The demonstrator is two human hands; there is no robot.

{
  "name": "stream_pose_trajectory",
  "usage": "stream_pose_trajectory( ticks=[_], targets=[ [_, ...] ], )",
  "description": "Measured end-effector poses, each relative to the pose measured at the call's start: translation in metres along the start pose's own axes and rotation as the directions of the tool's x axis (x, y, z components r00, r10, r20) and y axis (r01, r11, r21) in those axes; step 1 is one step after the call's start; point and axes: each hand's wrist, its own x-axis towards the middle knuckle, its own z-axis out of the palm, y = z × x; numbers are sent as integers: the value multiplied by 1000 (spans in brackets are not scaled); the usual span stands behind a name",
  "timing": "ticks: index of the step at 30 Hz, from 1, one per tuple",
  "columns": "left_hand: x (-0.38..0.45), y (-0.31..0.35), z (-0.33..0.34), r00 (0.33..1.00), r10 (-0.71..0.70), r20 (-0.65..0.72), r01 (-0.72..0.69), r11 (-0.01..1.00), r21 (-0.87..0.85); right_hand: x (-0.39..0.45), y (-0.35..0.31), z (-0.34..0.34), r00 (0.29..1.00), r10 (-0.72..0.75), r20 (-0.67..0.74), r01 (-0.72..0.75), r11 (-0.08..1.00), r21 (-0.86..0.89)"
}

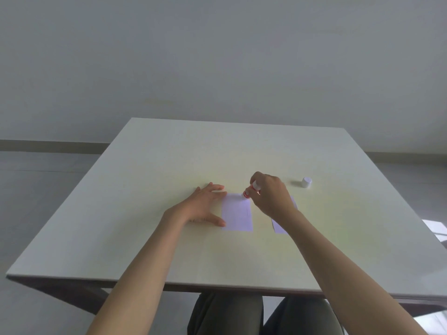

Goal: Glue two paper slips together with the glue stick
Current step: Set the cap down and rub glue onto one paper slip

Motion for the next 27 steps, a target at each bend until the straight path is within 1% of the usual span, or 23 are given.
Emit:
stream_pose_trajectory(
  ticks=[3,7,12,21,27],
  targets=[
    [-1,-1,0,1000,4,-9,-4,1000,-19,-4,2,4,999,-37,-4,36,997,-64],
    [-2,-2,1,1000,-12,-20,10,996,-90,-15,7,3,996,-90,-7,89,992,-92],
    [-1,-1,1,1000,0,-18,-1,999,-51,-27,8,3,992,-125,-1,124,989,-84],
    [-2,1,0,1000,-4,-28,2,998,-66,-43,7,0,982,-185,41,186,982,-28],
    [-4,2,0,999,8,-37,-10,998,-59,-45,4,-3,976,-182,117,185,983,-18]
  ],
)
